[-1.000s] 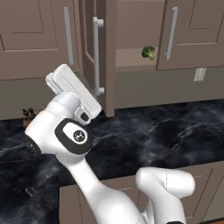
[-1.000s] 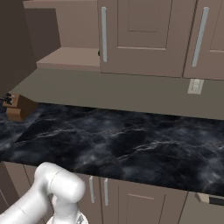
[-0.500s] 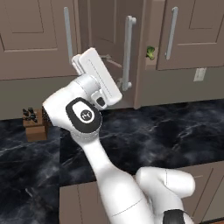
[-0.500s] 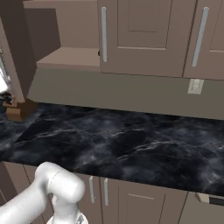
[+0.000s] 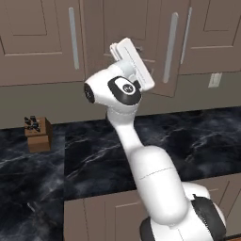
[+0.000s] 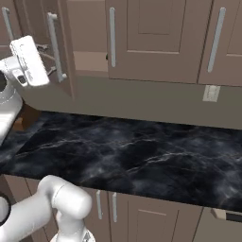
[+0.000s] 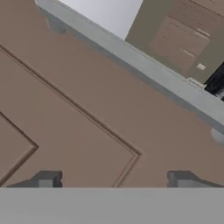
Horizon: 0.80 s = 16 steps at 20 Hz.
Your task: Pick the cucumber, broccoli from the counter and place them in the cabinet. Then close the cabinet.
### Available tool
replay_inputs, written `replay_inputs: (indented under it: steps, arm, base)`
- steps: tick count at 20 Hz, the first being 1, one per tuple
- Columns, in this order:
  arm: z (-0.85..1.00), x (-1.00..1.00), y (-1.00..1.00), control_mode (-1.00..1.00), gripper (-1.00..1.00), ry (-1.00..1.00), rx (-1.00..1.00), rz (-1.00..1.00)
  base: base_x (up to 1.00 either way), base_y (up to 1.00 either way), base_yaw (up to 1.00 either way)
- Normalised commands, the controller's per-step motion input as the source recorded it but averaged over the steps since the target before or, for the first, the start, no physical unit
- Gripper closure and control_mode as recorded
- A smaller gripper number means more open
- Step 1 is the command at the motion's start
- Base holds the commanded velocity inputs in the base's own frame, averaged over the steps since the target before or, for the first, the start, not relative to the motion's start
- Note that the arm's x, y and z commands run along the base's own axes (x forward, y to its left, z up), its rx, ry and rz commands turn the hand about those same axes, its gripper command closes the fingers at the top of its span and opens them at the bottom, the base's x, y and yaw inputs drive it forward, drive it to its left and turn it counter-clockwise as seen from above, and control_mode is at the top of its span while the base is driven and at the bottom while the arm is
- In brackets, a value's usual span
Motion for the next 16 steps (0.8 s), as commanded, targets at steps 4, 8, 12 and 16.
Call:
replay_inputs:
  steps: [4, 8, 12, 16]
  arm:
    - [0.0, 0.96, -1.0, -1.0, -1.0, 0.14, 0.06, 0.13]
    - [-0.01, 0.96, -1.0, -1.0, -1.0, 0.16, 0.06, 0.25]
    - [-0.04, 0.95, -1.0, -1.0, -1.0, 0.19, 0.07, 0.31]
    - [-0.08, 0.93, -0.99, -1.0, -1.0, 0.19, 0.07, 0.32]
  base:
    - [0.0, 0.0, 0.0]
    - [0.0, 0.0, 0.0]
    - [0.0, 0.0, 0.0]
    - [0.0, 0.0, 0.0]
